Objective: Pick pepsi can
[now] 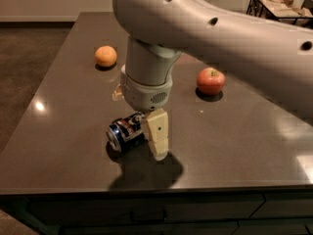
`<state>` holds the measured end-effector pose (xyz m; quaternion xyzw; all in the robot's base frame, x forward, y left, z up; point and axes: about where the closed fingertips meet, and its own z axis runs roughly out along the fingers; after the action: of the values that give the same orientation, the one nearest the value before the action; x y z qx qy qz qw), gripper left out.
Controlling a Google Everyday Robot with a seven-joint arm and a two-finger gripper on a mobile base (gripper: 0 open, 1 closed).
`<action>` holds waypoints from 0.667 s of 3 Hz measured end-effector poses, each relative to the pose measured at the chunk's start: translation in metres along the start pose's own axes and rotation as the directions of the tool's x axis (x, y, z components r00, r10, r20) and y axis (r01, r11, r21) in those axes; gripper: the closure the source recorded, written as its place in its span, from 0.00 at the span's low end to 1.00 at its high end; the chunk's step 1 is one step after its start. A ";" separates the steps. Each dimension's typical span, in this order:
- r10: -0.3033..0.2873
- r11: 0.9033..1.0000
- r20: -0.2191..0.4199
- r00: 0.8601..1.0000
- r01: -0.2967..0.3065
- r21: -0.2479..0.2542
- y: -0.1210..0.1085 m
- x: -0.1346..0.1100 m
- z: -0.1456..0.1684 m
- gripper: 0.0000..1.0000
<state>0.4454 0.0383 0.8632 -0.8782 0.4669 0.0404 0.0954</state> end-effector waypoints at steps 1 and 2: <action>-0.011 1.000 -0.020 1.000 0.010 -0.021 -0.001 -0.003 0.011 0.18; -0.008 1.000 -0.029 1.000 0.007 -0.025 -0.004 -0.001 0.015 0.41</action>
Offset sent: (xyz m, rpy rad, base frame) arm 0.0072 0.0071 -0.0196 -0.0516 0.0106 0.0045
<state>0.4481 0.0446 0.8493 -0.8817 0.4643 0.0332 0.0776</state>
